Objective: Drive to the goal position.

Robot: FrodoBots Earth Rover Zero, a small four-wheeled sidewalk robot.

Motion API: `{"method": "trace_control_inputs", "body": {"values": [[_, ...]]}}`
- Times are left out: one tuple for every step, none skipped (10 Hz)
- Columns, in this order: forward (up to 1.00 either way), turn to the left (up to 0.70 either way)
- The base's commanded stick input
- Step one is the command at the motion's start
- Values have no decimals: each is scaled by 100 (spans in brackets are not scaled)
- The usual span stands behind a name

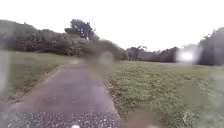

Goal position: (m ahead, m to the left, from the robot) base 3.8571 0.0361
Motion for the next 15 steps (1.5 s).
{"method": "trace_control_inputs", "body": {"values": [[70, 0], [70, 0], [70, 0], [70, -1], [70, -1], [70, -1], [70, -1], [70, -1], [70, -1], [70, -1], [70, -1], [70, -1], [70, -1], [70, -1], [70, -1]]}}
